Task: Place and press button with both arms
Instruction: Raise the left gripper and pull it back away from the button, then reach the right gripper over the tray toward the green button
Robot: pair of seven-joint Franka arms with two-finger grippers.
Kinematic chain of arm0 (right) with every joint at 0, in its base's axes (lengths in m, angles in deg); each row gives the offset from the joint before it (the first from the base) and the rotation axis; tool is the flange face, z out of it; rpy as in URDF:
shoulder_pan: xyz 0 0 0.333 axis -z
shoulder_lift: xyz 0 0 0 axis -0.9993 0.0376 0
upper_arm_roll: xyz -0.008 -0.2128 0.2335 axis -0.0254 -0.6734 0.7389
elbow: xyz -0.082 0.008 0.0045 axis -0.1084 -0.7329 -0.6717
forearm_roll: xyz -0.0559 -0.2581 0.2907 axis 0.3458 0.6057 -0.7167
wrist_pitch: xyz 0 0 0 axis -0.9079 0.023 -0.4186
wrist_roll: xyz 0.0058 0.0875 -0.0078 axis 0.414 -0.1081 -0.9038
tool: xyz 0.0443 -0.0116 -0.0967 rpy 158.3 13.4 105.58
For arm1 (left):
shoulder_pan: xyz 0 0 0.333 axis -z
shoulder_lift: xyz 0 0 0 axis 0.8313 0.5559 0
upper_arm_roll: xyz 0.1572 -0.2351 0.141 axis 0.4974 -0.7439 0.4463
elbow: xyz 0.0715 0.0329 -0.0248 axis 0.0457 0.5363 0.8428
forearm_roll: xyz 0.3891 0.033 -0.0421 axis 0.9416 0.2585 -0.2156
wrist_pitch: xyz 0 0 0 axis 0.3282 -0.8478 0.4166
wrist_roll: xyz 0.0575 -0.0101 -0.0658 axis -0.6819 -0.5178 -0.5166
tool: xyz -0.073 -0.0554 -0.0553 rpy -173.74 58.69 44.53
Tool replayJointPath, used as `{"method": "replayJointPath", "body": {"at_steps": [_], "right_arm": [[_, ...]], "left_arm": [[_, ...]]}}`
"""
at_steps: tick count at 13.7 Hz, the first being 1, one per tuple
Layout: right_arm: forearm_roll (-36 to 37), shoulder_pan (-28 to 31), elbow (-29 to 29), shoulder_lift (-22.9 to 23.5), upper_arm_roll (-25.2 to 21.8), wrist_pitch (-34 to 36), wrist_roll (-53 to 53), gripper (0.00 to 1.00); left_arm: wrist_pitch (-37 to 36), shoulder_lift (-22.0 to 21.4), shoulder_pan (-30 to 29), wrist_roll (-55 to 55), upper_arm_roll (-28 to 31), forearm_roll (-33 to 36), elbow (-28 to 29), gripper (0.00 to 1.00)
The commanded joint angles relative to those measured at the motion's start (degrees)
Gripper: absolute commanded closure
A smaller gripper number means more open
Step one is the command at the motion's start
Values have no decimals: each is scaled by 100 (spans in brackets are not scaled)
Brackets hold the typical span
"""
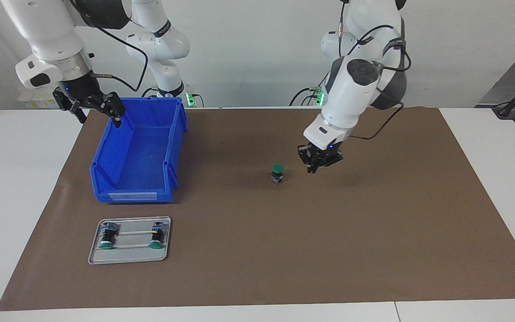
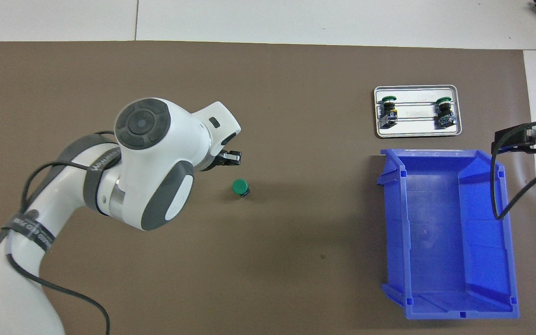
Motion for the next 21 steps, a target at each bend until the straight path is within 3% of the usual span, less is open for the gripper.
{"method": "replayJointPath", "body": {"at_steps": [1,5,7,9,11,14,21], "right_arm": [[-21,11,143,-127,17,-31,-38,0],[-21,-313,248,-119,61,-188,839,0],[-21,-656,275,-57,62,-250,1506,0],[-21,-973,362,-48,70,-434,2113,0],[-21,-1272,407,13,62,-602,2641,0],[-21,-1895,345,442,70,-1004,3817,0],[-12,-3380,-76,2252,70,-2736,6850,0]], "left_arm": [[-768,103,-735,519,-74,525,-516,79],[-2166,103,-1141,925,-30,721,-1289,74],[-2301,-98,-1142,934,-56,730,-1335,31],[-2169,-371,-1133,951,-65,704,-1273,0],[-2064,-521,-1107,916,-74,686,-1063,0],[-2081,-960,-1142,907,-74,686,-282,0],[-2063,-1058,-1265,907,-74,686,-104,0]]}}
